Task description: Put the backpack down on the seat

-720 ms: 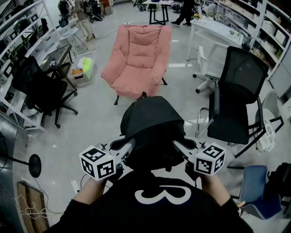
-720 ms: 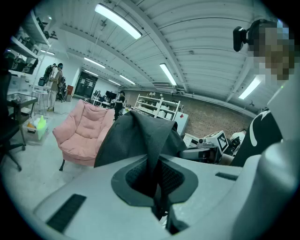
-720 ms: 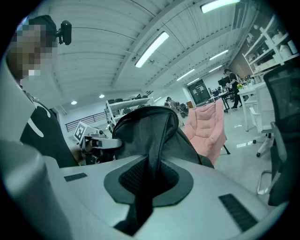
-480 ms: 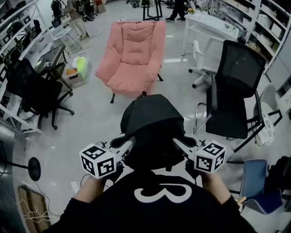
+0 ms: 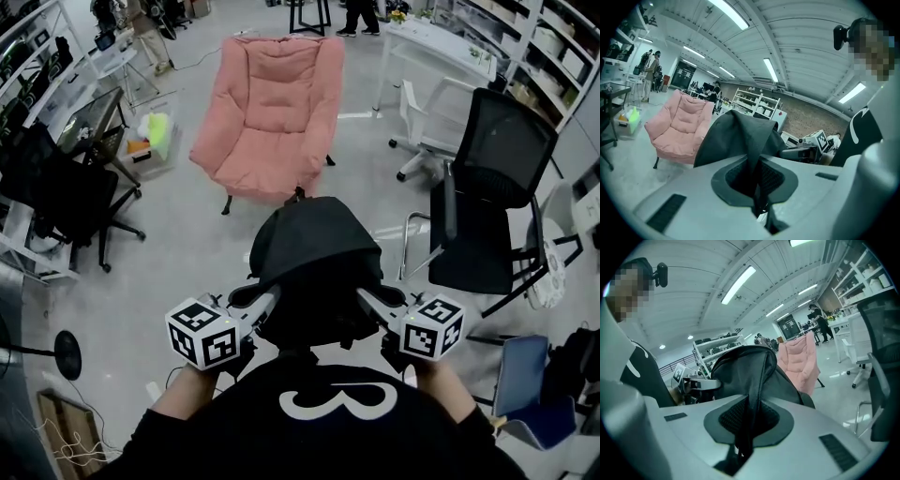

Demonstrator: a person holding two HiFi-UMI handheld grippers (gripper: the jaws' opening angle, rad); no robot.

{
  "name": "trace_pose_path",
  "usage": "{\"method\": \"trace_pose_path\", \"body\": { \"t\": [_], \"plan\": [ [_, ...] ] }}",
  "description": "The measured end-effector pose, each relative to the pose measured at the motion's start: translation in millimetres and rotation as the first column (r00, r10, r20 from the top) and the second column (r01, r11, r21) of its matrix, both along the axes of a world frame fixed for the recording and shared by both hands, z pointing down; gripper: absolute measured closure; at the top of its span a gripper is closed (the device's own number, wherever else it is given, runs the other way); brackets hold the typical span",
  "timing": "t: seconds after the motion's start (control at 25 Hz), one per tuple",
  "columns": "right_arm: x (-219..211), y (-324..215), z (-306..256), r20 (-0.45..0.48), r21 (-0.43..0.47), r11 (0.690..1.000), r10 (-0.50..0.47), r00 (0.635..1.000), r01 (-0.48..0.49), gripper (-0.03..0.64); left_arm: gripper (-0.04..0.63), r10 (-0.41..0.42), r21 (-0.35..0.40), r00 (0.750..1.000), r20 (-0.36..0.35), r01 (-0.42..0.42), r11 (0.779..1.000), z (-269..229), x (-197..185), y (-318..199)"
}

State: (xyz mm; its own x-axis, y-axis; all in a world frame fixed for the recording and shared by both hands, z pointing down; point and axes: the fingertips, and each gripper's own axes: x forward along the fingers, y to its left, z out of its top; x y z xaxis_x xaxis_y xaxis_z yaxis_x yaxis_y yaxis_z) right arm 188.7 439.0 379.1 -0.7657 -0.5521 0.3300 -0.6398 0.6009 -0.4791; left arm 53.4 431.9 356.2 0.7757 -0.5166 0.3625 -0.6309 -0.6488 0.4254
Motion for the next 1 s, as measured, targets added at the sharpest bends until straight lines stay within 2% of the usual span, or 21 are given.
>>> {"method": "trace_pose_path", "body": {
  "t": [0.2, 0.36, 0.56, 0.84, 1.0],
  "plan": [
    [-19, -55, 29, 0.008, -0.083, 0.997, 0.003, 1.000, -0.003, 0.586, 0.581, 0.005, -0.033, 0.999, 0.042, -0.004, 0.999, 25, -17, -57],
    [-45, -106, 57, 0.003, -0.150, 0.989, -0.012, 1.000, 0.012, 0.586, 0.581, -0.005, -0.094, 0.999, 0.047, 0.009, 0.996, 54, -44, -107],
    [-85, -169, 82, -0.014, -0.209, 0.977, -0.038, 0.999, 0.035, 0.586, 0.581, -0.030, -0.135, 0.999, 0.040, 0.035, 0.990, 79, -84, -168],
    [-139, -239, 84, -0.031, -0.209, 0.976, -0.062, 0.998, 0.054, 0.586, 0.582, -0.058, -0.119, 0.998, 0.013, 0.059, 0.991, 81, -137, -236],
    [-159, -260, 71, -0.026, -0.184, 0.980, -0.081, 0.996, 0.075, 0.586, 0.582, -0.069, -0.079, 0.998, 0.005, 0.069, 0.994, 66, -157, -256]
  ]
}}
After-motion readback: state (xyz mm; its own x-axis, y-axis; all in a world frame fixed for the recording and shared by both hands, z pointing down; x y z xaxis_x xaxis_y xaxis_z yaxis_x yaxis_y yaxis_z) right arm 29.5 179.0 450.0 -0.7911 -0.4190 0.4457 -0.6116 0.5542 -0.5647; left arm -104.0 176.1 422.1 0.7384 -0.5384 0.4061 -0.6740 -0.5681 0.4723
